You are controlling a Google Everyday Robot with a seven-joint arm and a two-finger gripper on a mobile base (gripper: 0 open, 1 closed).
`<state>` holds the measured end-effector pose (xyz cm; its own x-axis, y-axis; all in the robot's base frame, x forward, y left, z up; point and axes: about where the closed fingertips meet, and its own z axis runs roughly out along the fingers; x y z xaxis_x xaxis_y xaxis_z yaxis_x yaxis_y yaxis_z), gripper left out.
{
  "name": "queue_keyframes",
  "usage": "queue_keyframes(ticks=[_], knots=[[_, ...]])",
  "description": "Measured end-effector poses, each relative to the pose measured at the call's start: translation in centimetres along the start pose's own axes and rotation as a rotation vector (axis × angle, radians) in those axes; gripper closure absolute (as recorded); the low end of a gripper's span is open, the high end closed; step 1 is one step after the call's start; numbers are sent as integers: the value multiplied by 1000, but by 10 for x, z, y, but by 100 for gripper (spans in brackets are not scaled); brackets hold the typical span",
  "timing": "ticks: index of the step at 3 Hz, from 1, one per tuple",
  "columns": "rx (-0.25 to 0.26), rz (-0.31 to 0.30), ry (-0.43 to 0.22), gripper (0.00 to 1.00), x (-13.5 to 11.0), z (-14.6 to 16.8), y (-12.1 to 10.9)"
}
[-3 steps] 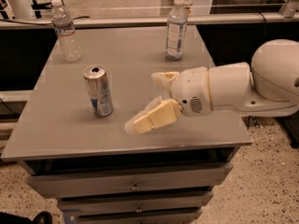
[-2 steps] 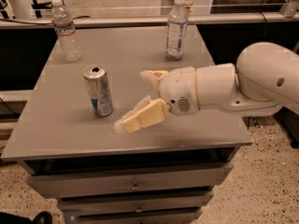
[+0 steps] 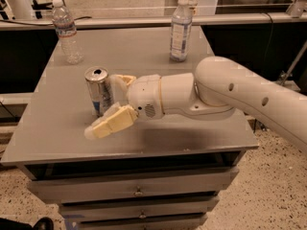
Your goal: Knock redbull can over
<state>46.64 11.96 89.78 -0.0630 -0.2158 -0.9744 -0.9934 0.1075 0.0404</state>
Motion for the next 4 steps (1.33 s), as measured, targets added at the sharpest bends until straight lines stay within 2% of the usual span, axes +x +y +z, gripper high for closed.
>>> queue_keyframes(ticks=[1, 2, 3, 4], knots=[[-22, -28, -46, 16, 4, 32, -3], [-24, -51, -79, 41, 6, 49, -5], [-20, -63, -94, 64, 6, 55, -6], [-10, -83, -79, 87, 1, 52, -11]])
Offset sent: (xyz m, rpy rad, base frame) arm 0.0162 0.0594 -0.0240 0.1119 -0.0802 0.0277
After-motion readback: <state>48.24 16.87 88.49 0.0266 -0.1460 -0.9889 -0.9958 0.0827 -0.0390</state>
